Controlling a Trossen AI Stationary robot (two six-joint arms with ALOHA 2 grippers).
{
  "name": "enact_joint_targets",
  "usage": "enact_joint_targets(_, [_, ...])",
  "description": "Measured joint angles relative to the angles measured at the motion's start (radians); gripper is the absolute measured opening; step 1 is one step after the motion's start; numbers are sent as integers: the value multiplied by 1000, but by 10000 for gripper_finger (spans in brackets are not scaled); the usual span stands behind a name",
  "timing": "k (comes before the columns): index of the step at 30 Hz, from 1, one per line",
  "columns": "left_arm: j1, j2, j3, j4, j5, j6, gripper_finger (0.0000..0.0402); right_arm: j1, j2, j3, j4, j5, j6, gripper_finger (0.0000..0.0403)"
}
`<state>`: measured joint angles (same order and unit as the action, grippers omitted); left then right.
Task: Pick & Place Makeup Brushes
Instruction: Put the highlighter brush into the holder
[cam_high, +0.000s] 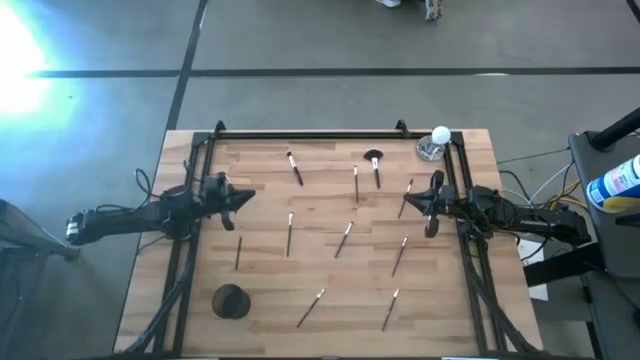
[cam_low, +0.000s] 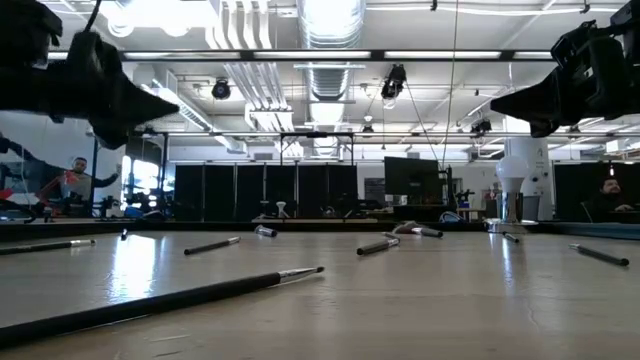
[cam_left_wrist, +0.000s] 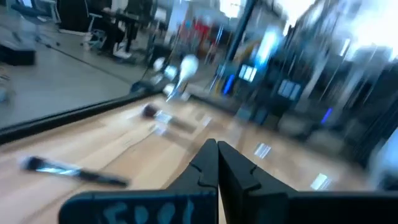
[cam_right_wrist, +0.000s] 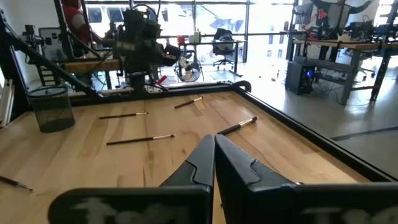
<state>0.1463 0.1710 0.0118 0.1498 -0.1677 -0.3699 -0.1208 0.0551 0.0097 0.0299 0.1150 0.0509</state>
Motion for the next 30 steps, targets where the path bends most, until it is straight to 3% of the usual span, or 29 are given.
enact_joint_targets(3, [0,1,0,89,-38,-163,0,0,0,0,0,0,0,8])
enact_joint_targets(8, [0,2,0,207,-137,-303,0,0,0,0,0,0,0,8])
enact_joint_targets(14, [0,2,0,308,-253,-291,0,0,0,0,0,0,0,8])
enact_joint_targets(20, [1,9,0,302,-455,-349,0,0,0,0,3,0,0,8])
enact_joint_targets(27, [2,51,0,210,-436,-482,0,0,0,0,11,-2,18,8])
enact_joint_targets(30, [3,78,0,188,-361,-496,0,0,0,0,64,-2,127,8])
